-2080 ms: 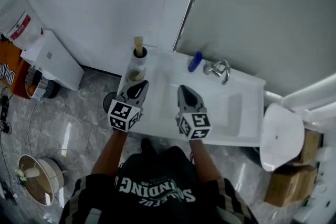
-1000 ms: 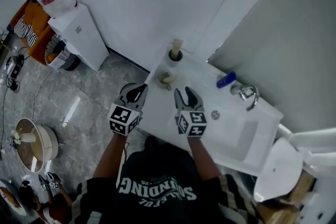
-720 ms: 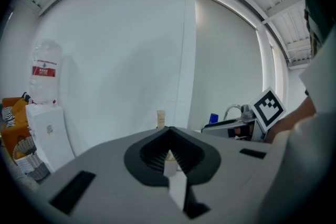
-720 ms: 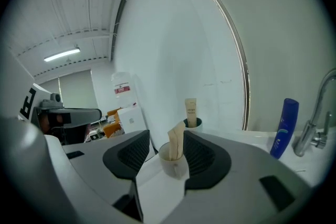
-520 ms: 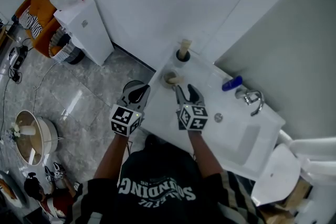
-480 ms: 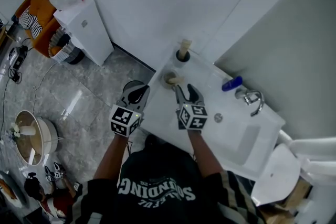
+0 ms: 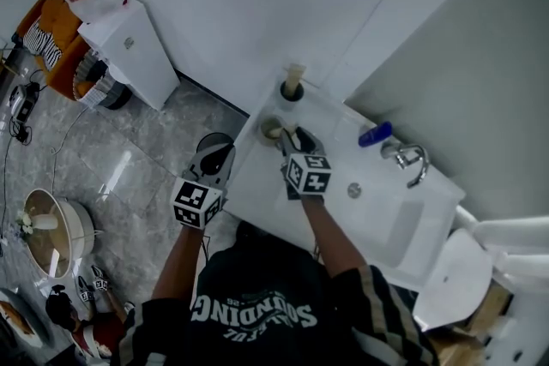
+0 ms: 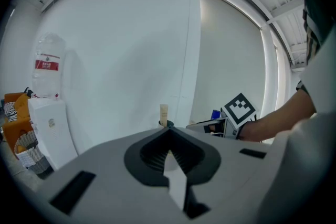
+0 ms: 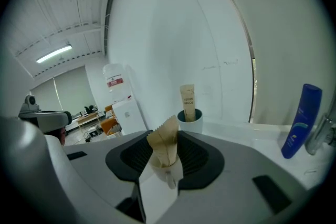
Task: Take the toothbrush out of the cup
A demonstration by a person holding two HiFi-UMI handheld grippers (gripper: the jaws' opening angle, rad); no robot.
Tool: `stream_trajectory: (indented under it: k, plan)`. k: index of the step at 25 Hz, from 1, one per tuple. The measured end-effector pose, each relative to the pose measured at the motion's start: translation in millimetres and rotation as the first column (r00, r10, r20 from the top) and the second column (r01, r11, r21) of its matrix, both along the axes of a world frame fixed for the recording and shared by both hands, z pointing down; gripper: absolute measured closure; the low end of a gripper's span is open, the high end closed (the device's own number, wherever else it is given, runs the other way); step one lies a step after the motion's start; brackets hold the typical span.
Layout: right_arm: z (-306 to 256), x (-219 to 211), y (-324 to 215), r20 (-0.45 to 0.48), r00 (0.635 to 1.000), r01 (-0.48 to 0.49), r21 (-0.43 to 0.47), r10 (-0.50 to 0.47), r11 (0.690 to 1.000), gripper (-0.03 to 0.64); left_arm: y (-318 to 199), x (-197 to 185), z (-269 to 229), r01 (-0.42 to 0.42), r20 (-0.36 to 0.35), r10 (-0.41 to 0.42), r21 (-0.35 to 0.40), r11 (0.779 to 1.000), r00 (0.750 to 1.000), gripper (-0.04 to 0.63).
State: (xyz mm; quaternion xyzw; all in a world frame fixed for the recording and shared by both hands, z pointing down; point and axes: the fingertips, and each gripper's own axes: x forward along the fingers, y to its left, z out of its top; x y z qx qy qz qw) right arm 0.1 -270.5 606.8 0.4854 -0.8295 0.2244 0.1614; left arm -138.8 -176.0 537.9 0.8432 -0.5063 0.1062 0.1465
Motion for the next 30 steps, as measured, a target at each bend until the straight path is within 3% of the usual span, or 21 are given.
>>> stream_trajectory:
  k: [6,30]
  plan:
    - [-7,2,1,-0.023,0.999,0.024,0.023,-0.023,0.999,0.514,-1,4,-2,-0.011,0.0,0.011,0.004,1.0,1.0,0.595]
    - [-117,32,29,0.114,0.993,-0.019,0.195,-0.004,0.981,0.532,6,23,-27,-0.094,0.012,0.093,0.073,0.993,0.996,0.595]
